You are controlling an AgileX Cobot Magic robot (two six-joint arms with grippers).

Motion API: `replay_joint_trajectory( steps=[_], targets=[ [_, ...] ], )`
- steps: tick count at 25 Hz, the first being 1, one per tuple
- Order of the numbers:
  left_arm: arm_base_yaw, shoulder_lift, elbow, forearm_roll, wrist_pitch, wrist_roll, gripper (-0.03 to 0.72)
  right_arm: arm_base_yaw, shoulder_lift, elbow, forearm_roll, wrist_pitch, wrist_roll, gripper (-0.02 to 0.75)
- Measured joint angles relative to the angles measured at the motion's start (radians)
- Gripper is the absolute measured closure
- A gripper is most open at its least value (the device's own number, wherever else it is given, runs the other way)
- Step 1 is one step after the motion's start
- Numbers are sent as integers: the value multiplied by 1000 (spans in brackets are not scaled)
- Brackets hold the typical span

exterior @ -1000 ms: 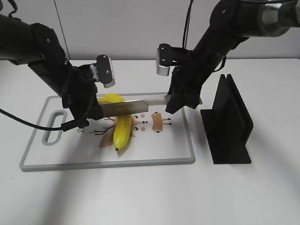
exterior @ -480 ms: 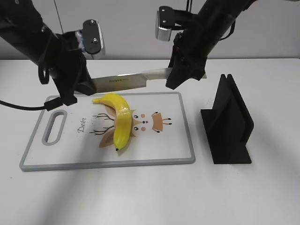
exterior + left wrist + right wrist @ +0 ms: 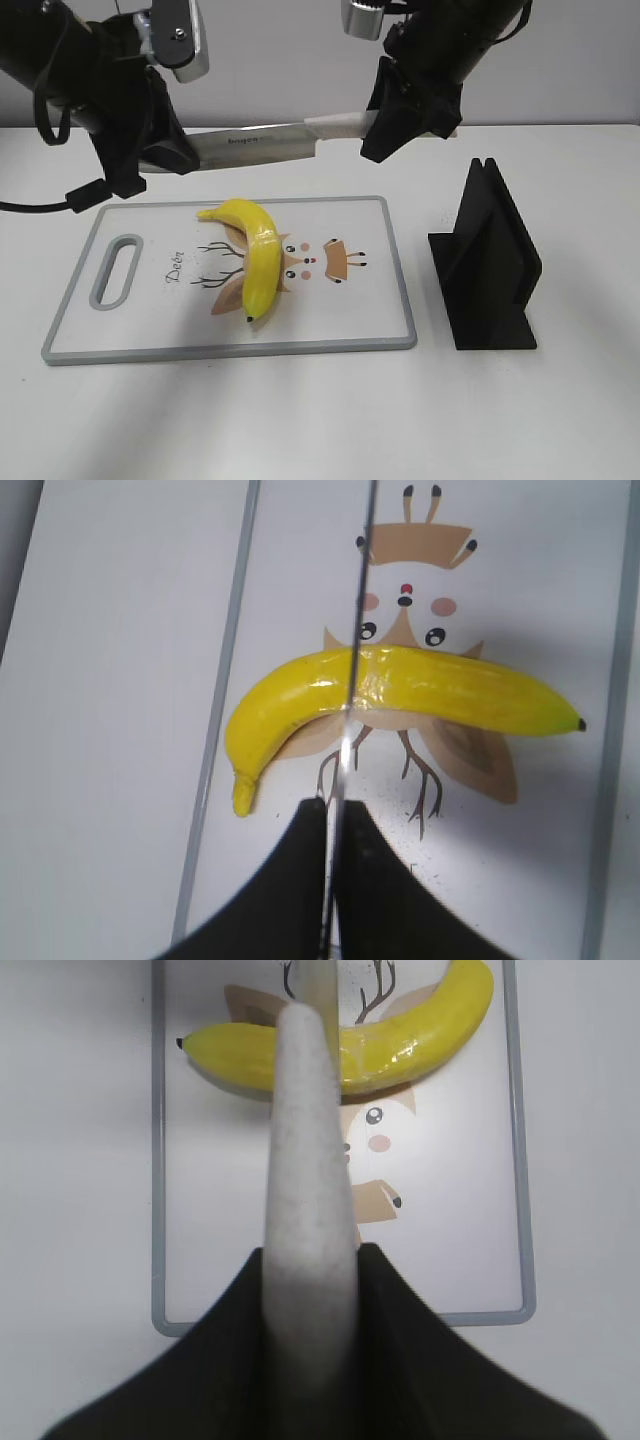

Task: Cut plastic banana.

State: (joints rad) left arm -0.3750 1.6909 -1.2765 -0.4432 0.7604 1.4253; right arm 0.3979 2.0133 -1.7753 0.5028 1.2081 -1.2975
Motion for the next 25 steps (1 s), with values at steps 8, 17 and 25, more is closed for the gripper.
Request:
replay_joint_trajectory(
  steps=[8, 17, 25],
  targets=[
    [1, 0, -4, -12, -38, -6, 498, 0, 0, 0, 1, -4, 18, 565],
    [8, -8, -74, -22, -72, -74, 50, -1, 0, 0, -61, 1, 29, 566],
    [27, -57, -83, 308, -52, -608, 55, -1, -42, 0, -77, 4, 179, 568]
  ],
)
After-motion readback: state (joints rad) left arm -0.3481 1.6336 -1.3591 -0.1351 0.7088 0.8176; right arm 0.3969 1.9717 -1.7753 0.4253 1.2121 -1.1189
